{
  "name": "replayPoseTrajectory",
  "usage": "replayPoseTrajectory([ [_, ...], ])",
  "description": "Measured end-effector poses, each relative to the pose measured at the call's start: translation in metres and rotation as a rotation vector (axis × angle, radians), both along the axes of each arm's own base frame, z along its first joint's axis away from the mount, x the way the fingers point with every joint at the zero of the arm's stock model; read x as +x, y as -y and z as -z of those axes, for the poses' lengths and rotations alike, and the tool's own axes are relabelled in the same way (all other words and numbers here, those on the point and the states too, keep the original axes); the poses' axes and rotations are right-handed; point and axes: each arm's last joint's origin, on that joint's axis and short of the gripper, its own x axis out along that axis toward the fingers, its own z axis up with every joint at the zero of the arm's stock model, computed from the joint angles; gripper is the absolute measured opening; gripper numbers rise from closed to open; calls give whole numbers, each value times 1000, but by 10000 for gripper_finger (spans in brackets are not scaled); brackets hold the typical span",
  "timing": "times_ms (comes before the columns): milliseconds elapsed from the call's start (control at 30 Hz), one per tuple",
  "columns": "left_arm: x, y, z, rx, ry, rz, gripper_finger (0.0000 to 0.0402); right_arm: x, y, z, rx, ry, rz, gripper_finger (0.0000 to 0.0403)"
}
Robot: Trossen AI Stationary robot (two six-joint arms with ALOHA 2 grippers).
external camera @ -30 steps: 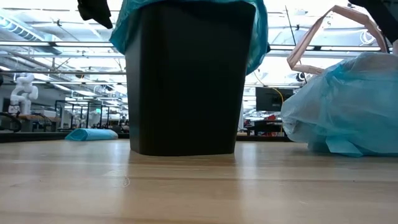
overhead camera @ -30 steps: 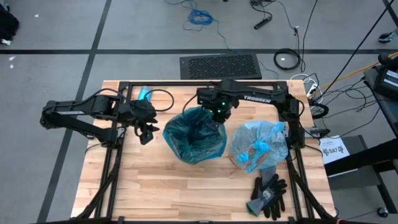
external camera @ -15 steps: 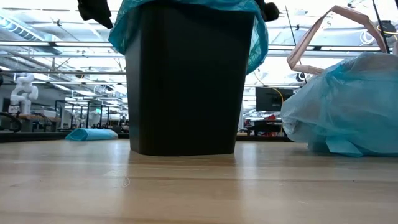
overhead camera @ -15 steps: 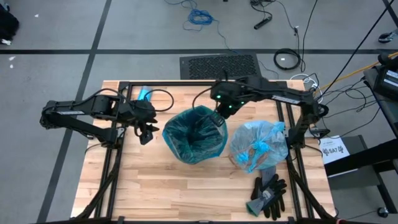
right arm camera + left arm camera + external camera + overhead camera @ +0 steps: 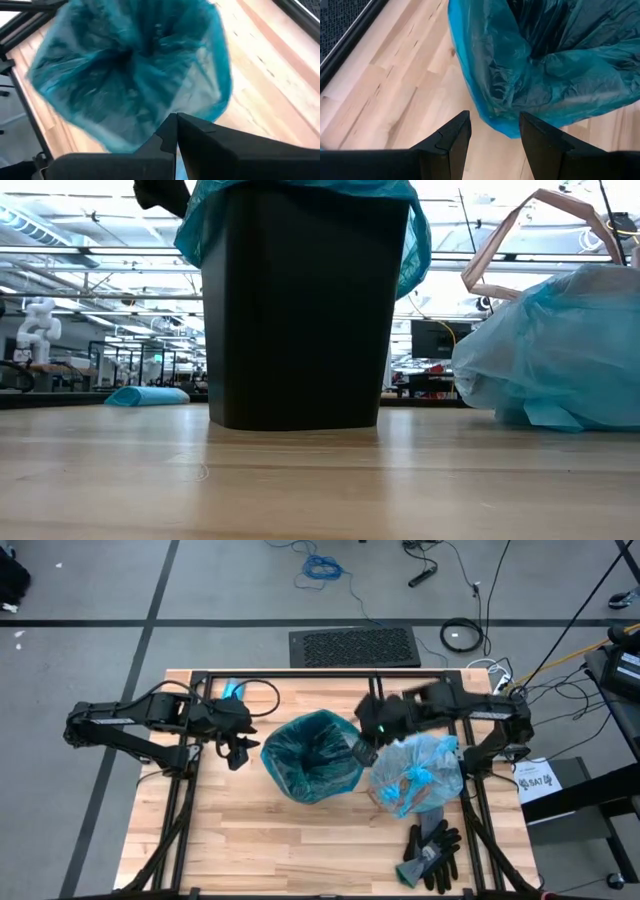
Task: Place trash/remove bag and relplace
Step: Move the trash bin to the top of the table
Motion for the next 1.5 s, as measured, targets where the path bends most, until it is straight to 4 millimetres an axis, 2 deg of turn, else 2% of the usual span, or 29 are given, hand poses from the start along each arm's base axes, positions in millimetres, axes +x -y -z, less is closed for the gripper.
replayPoseTrajectory([
  [100, -2, 0, 0, 0, 4, 10, 171, -5, -25, 5, -14, 4, 24, 0],
  [233, -11, 2, 7, -39, -2, 69, 171, -11, -60, 22, -24, -8, 88, 0],
  [467, -25, 5, 42, -147, 6, 127, 171, -8, -117, 75, 115, 46, 157, 0],
  [567, -28, 7, 59, -209, 14, 143, 171, -2, -132, 102, 184, 105, 170, 0],
  [733, -32, 7, 87, -241, -39, 120, 171, 11, -143, 149, 240, 236, 177, 0],
  [933, -30, 8, 112, -280, -77, 121, 171, 31, -149, 197, 97, 448, 257, 0],
  [1033, -30, 9, 120, -316, -79, 118, 171, 40, -154, 223, 23, 451, 279, 0],
  [1133, -32, 9, 130, -334, -120, 100, 171, 50, -160, 246, 25, 455, 297, 0],
  [1300, -32, 9, 131, -339, -124, 98, 171, 67, -164, 271, 43, 509, 296, 0],
  [1500, -32, 9, 131, -327, -119, 121, 171, 87, -150, 297, 40, 541, 318, 0],
])
